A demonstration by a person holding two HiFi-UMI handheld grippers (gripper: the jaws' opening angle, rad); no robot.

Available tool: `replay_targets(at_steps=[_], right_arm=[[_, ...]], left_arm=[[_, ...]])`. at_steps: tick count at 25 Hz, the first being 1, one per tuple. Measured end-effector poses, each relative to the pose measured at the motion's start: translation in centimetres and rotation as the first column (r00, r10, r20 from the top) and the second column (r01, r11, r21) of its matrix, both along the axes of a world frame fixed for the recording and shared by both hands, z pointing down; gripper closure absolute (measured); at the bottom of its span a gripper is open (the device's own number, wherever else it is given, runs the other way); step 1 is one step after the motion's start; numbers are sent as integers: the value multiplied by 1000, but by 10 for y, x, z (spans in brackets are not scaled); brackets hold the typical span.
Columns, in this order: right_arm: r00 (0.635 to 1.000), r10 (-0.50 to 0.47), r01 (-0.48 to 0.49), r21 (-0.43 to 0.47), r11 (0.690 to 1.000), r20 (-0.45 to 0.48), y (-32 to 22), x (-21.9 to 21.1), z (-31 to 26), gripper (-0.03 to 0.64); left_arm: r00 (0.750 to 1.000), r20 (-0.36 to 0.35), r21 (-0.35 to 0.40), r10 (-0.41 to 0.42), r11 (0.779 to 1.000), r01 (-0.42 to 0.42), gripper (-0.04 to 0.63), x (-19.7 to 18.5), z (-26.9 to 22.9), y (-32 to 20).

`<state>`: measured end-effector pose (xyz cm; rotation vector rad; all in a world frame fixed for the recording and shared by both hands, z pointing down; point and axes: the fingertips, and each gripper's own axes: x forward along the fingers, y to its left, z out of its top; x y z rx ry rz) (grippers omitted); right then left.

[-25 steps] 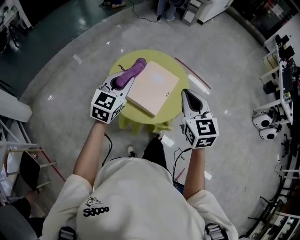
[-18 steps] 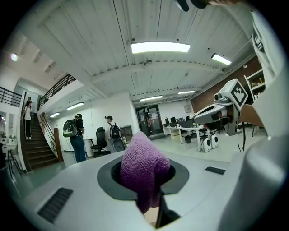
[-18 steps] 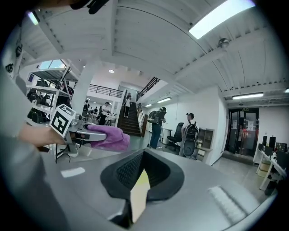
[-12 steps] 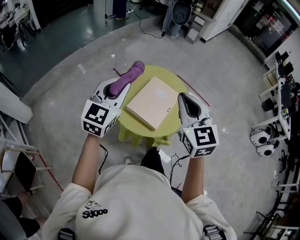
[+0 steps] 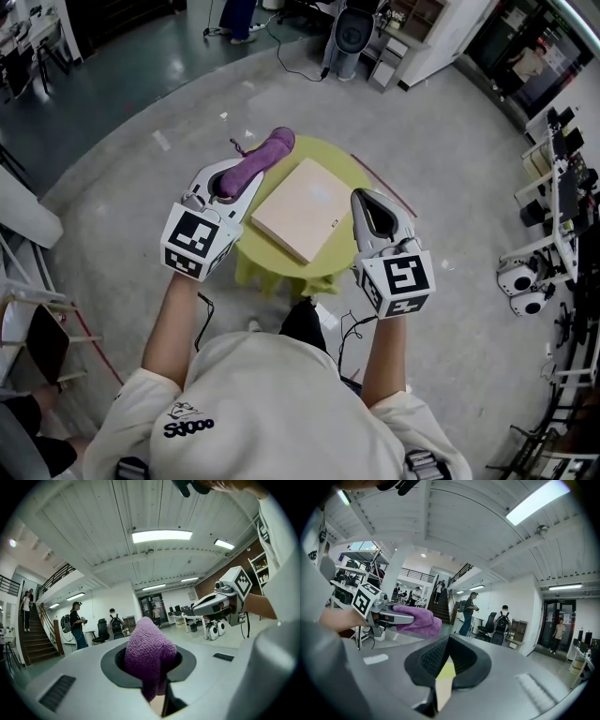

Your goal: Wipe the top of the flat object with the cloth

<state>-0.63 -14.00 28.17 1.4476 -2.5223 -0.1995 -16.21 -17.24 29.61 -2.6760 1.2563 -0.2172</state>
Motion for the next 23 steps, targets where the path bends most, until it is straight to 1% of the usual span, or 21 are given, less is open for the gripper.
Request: replay_targets(at_steps=[13, 18, 23], right_arm=[[1000, 8, -8, -27, 1000, 6, 6, -4, 10, 607], [1000, 19, -19, -42, 999, 5, 8, -1, 14, 607], [1000, 28, -28, -55, 998, 8, 12, 5, 18, 607]], left_arm=[[999, 19, -35, 31, 999, -31, 526, 5, 12, 6], [999, 23, -60, 34, 998, -32, 526, 7, 19, 8], [999, 21, -70, 50, 996, -49, 526, 15, 21, 12]])
